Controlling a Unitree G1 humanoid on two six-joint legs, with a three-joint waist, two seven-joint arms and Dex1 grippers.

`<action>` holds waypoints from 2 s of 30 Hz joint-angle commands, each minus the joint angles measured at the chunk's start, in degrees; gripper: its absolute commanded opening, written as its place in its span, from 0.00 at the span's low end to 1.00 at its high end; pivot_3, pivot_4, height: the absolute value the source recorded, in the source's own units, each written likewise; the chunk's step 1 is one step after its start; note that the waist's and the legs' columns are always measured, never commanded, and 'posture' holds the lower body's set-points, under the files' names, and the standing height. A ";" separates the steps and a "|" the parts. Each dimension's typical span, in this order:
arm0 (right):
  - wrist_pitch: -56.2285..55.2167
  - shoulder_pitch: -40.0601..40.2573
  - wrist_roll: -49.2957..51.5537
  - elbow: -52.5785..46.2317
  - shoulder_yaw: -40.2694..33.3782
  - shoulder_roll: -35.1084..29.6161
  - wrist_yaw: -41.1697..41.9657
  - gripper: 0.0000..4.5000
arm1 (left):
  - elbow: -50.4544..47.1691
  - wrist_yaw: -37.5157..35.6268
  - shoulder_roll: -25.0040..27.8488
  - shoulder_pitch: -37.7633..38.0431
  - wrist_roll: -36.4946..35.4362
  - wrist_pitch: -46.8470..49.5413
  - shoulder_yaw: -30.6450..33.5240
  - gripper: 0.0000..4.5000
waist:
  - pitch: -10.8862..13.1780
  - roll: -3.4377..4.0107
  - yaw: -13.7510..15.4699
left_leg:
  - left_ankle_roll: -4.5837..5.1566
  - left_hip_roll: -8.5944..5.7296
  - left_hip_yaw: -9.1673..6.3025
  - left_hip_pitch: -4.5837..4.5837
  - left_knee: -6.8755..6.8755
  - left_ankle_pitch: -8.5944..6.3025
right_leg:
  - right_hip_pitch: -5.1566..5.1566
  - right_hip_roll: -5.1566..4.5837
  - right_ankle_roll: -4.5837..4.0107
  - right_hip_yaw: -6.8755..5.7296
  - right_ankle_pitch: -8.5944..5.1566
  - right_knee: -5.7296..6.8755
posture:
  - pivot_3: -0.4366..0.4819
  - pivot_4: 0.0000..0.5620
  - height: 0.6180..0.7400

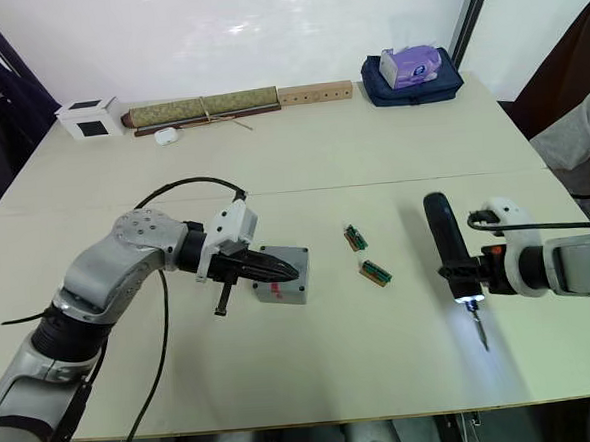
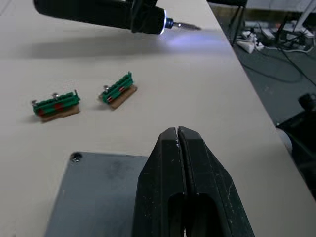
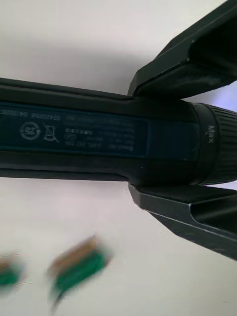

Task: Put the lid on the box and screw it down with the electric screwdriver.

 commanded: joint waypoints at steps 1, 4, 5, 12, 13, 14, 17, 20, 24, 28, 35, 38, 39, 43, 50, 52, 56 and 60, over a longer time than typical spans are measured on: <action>-1.68 -1.98 -2.44 1.64 0.65 -0.82 3.65 0.40 | -2.45 1.20 0.29 0.76 0.06 -0.44 0.60 0.00 | 0.00 0.00 -0.05 | 0.00 0.00 -0.01 0.00 0.00 0.00 | 0.00 0.00 0.00 0.01 0.00 0.00 | 0.48 0.27 1.00; -1.69 -3.05 -4.58 3.40 1.97 -0.38 4.97 0.40 | -2.81 2.04 0.62 1.51 0.95 -0.69 -0.02 0.00 | 0.01 -0.01 0.15 | 0.00 0.01 -0.03 0.00 0.00 0.00 | -0.01 0.00 0.01 0.02 0.00 0.02 | 0.48 0.27 1.00; -2.24 -2.89 -5.44 3.92 2.64 -0.42 5.65 0.40 | -2.83 2.36 0.63 1.76 1.15 -0.77 -0.10 0.00 | 0.01 0.00 0.22 | 0.00 0.00 -0.04 -0.01 0.00 0.00 | -0.01 -0.01 0.01 0.01 0.00 0.03 | 0.48 0.27 1.00; -3.87 -3.26 -9.38 4.91 4.57 0.13 8.78 0.74 | -1.22 2.60 1.01 1.72 1.41 -0.93 0.58 0.00 | 0.04 -0.06 0.40 | 0.00 -0.02 -0.06 -0.06 0.22 0.00 | 0.06 -0.07 0.04 -0.03 0.02 0.04 | 0.48 0.27 1.00; -3.88 -3.46 -9.80 4.94 4.64 0.32 9.02 0.83 | -0.96 2.57 1.06 1.63 1.40 -0.93 0.66 0.00 | 0.04 -0.06 0.39 | 0.01 -0.02 -0.06 -0.05 0.29 0.00 | 0.12 -0.07 0.04 -0.07 0.02 0.04 | 0.48 0.27 1.00; -4.11 -3.67 -10.42 4.89 4.80 0.56 9.03 0.90 | -0.47 2.48 1.13 1.46 1.47 -1.08 0.73 0.00 | 0.04 -0.06 0.38 | 0.02 -0.01 -0.06 -0.05 0.35 -0.01 | 0.14 -0.07 0.04 -0.08 0.02 0.04 | 0.48 0.27 1.00; -8.64 -2.87 -12.30 1.84 6.59 -0.74 12.16 0.98 | 1.89 1.71 1.74 0.85 1.69 -1.85 1.08 0.00 | 0.04 -0.06 0.32 | 0.04 -0.01 -0.06 -0.05 0.42 -0.03 | 0.18 -0.06 0.05 -0.11 0.03 0.04 | 0.48 0.27 1.00; -11.70 -3.93 -13.51 0.15 5.33 -2.33 14.26 0.98 | 4.47 1.64 2.66 0.29 1.22 -1.97 2.67 0.00 | 0.04 -0.05 0.34 | 0.05 -0.01 -0.06 -0.05 0.43 -0.03 | 0.18 -0.05 0.05 -0.13 0.02 0.05 | 0.48 0.27 1.00; -16.82 -8.57 -14.49 -4.03 2.89 -5.35 16.84 0.98 | 11.24 5.98 1.09 -3.74 -4.91 3.30 12.42 0.00 | 0.09 -0.03 0.35 | 0.05 0.00 -0.11 -0.06 0.48 -0.03 | 0.16 -0.08 0.07 -0.13 0.03 0.11 | 0.48 0.27 1.00; -20.57 -11.30 -7.48 -15.97 -1.22 1.70 18.14 0.98 | 15.92 8.59 1.99 -4.87 -3.49 2.18 16.02 0.00 | 0.07 -0.09 0.07 | 0.06 0.07 -0.16 -0.05 0.50 -0.04 | 0.17 -0.02 0.08 -0.16 0.04 0.11 | 0.48 0.27 1.00; -23.96 -1.84 -3.44 -34.60 8.95 8.76 18.61 0.98 | 14.09 3.73 9.80 2.42 6.02 -2.26 5.87 0.00 | 0.10 -0.17 0.58 | 0.14 0.11 -0.34 -0.06 0.47 -0.09 | 0.24 -0.17 0.07 -0.24 0.03 0.09 | 0.48 0.27 1.00; -27.48 0.26 -8.37 -35.41 16.24 9.83 18.43 0.98 | 14.21 3.54 9.65 3.56 7.54 -3.33 4.35 0.00 | 0.16 -0.32 0.76 | 0.14 0.02 -0.31 -0.07 0.67 -0.09 | 0.37 -0.31 0.08 -0.24 0.05 0.04 | 0.48 0.27 1.00; -28.36 0.68 -9.13 -35.45 17.91 10.43 18.56 0.98 | 14.24 3.45 9.30 3.88 7.66 -3.38 4.14 0.00 | 0.18 -0.34 0.74 | 0.14 -0.01 -0.29 -0.06 0.73 -0.09 | 0.42 -0.35 0.08 -0.23 0.04 0.00 | 0.48 0.27 1.00; -31.36 1.84 -10.94 -33.99 23.37 12.60 20.99 0.98 | 15.79 2.58 8.57 5.22 9.11 -4.24 2.19 0.00 | 0.18 -0.35 0.50 | 0.14 0.00 -0.27 -0.06 0.76 -0.09 | 0.41 -0.31 0.15 -0.20 0.08 0.03 | 0.48 0.27 1.00; -35.82 1.95 -20.90 -29.80 33.77 16.56 19.29 0.98 | 18.30 4.42 1.56 3.61 11.78 -7.67 -0.32 0.00 | 0.18 -0.36 0.56 | 0.14 -0.01 -0.27 -0.03 0.74 -0.09 | 0.40 -0.13 0.18 -0.28 0.10 0.14 | 0.48 0.27 1.00; -35.76 1.81 -21.18 -29.64 34.00 17.68 19.26 0.98 | 18.71 4.33 0.87 3.27 11.96 -8.07 -0.24 0.00 | 0.18 -0.36 0.51 | 0.14 -0.02 -0.31 -0.03 0.75 -0.09 | 0.39 -0.15 0.18 -0.26 0.10 0.13 | 0.48 0.27 1.00; -35.48 2.59 -20.92 -31.43 33.49 19.45 18.89 0.98 | 20.61 2.67 -0.62 0.73 13.47 -10.39 -2.37 0.00 | 0.18 -0.36 0.47 | 0.14 -0.02 -0.35 0.00 0.76 -0.09 | 0.40 -0.15 0.19 -0.26 0.11 0.17 | 0.48 0.27 1.00; -34.79 2.37 -20.77 -32.44 34.45 20.11 19.53 0.98 | 24.12 1.94 -2.40 -1.73 14.24 -12.07 -2.30 0.00 | 0.18 -0.36 0.54 | 0.14 -0.06 -0.34 -0.01 0.76 -0.09 | 0.41 -0.17 0.18 -0.28 0.11 0.17 | 0.48 0.27 1.00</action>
